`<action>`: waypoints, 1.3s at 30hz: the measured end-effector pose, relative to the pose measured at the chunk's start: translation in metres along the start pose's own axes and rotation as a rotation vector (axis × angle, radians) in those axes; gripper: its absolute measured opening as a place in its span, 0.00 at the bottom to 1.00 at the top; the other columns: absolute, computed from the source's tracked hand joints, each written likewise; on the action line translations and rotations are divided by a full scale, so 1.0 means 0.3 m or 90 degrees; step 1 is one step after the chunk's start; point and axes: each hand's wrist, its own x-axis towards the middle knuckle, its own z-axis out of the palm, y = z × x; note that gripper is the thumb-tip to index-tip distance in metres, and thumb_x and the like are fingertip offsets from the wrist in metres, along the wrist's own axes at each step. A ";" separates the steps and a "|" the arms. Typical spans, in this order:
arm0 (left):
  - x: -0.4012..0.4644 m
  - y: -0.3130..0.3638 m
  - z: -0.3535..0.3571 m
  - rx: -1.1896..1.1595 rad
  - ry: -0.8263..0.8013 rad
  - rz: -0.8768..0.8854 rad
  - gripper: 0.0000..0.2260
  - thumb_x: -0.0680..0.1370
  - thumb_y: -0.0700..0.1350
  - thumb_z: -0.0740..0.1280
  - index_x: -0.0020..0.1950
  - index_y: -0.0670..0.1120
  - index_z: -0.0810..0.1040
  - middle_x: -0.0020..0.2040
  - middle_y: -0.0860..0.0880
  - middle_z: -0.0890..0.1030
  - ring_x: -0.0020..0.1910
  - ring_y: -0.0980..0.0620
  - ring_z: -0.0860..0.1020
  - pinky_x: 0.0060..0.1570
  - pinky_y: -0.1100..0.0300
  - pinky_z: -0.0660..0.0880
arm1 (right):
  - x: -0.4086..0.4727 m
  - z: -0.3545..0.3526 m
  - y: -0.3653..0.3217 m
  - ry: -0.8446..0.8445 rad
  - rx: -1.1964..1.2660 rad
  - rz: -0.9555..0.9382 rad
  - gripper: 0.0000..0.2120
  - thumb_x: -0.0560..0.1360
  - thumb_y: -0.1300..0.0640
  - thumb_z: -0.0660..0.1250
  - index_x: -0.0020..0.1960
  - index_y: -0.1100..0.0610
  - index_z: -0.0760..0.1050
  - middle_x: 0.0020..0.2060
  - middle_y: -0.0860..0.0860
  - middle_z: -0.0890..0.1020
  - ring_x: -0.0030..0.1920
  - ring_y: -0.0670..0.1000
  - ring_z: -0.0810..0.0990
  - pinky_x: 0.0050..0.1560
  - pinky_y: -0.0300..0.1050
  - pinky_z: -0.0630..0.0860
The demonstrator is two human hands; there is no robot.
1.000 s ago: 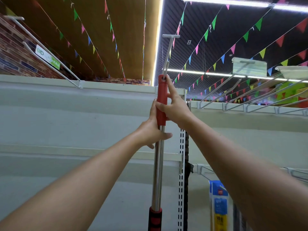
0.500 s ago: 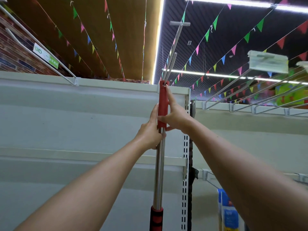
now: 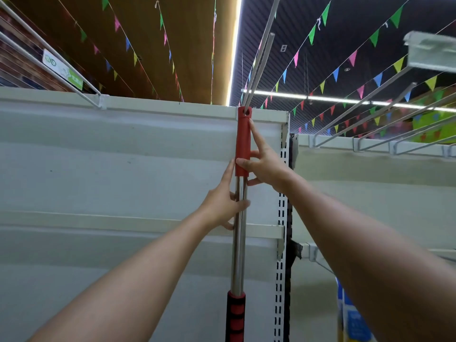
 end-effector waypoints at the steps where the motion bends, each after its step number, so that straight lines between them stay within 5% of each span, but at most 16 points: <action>1: -0.002 -0.019 0.006 -0.010 -0.001 -0.003 0.44 0.76 0.43 0.69 0.70 0.73 0.38 0.51 0.47 0.76 0.49 0.45 0.80 0.40 0.46 0.82 | 0.004 0.001 0.005 -0.002 0.000 0.001 0.41 0.77 0.63 0.65 0.74 0.33 0.44 0.60 0.57 0.76 0.51 0.55 0.82 0.48 0.60 0.81; 6: 0.012 -0.071 0.023 -0.006 -0.009 -0.006 0.45 0.75 0.43 0.70 0.71 0.73 0.40 0.44 0.49 0.76 0.46 0.44 0.81 0.45 0.46 0.82 | 0.033 0.016 0.031 0.011 -0.017 0.000 0.41 0.77 0.62 0.64 0.74 0.33 0.43 0.54 0.58 0.79 0.50 0.54 0.82 0.47 0.60 0.81; 22: 0.038 -0.082 0.040 0.032 0.015 -0.002 0.43 0.77 0.43 0.68 0.72 0.70 0.39 0.43 0.49 0.76 0.44 0.48 0.80 0.48 0.50 0.81 | 0.044 0.049 0.101 0.068 -0.033 -0.018 0.35 0.79 0.56 0.62 0.75 0.35 0.45 0.50 0.56 0.80 0.48 0.53 0.81 0.44 0.50 0.82; 29: 0.000 -0.090 0.069 0.115 0.083 0.043 0.40 0.79 0.44 0.65 0.73 0.67 0.37 0.60 0.43 0.79 0.54 0.43 0.79 0.55 0.52 0.77 | 0.028 0.108 0.129 0.175 -0.145 -0.049 0.30 0.81 0.51 0.59 0.74 0.35 0.45 0.55 0.55 0.80 0.43 0.53 0.81 0.48 0.55 0.81; 39: -0.022 -0.115 0.075 0.221 0.052 0.073 0.42 0.79 0.44 0.65 0.74 0.62 0.33 0.62 0.43 0.78 0.56 0.43 0.78 0.53 0.56 0.75 | -0.015 0.109 0.165 0.093 -0.185 -0.040 0.37 0.80 0.55 0.60 0.74 0.35 0.38 0.56 0.58 0.79 0.43 0.55 0.81 0.44 0.55 0.82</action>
